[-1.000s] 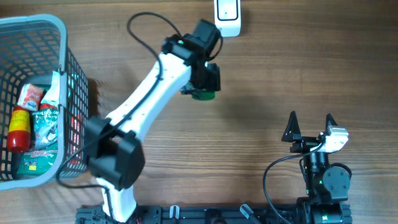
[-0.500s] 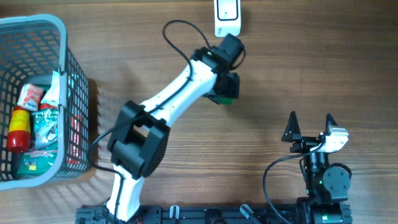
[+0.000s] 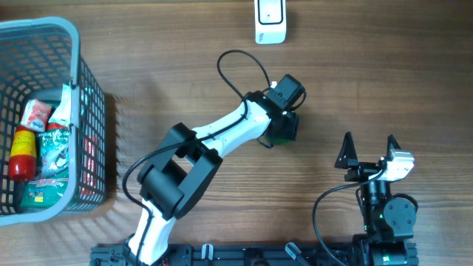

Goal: Scan the item barcode
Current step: 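Carry the jar with the left gripper and set it on the table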

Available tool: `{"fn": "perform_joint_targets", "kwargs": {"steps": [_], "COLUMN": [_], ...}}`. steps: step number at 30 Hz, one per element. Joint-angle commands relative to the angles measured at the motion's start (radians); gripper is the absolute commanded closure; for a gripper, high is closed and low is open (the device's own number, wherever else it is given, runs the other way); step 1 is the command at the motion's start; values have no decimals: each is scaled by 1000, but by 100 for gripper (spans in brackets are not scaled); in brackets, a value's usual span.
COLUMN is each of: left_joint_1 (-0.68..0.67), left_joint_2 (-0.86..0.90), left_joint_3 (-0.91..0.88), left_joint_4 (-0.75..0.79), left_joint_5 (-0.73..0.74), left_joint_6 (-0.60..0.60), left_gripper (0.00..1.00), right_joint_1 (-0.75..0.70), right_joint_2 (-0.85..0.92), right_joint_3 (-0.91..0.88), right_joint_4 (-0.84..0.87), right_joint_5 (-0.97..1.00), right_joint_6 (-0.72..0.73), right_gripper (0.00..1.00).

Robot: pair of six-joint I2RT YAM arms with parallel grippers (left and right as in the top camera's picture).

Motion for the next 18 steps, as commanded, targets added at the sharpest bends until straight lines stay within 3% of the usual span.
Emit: {"fn": "perform_joint_targets", "kwargs": {"steps": [1,3,4,11,18], "left_joint_1": [-3,-3,-3,7,37], "left_joint_2": [33,26,21,-100,-370], "left_joint_3": [-71,-69,-68,-66,-66], "left_joint_4": [-23,-24,-24,-80,-146], "left_joint_5": [-11,-11,-11,-64,-140], "left_joint_6": [13,13,18,20,21], "left_gripper": [20,12,0,0,0], "right_joint_1": [0,0,0,0,0], "right_joint_2": [-2,-2,-2,-2,-2], "right_joint_3": [-1,-1,-1,-1,-1], "right_joint_4": [5,5,5,5,5], "right_joint_5": [-16,-16,-16,-16,-16], "right_joint_6": [-12,-13,-12,-13,-13], "right_gripper": [0,0,0,0,0]}}
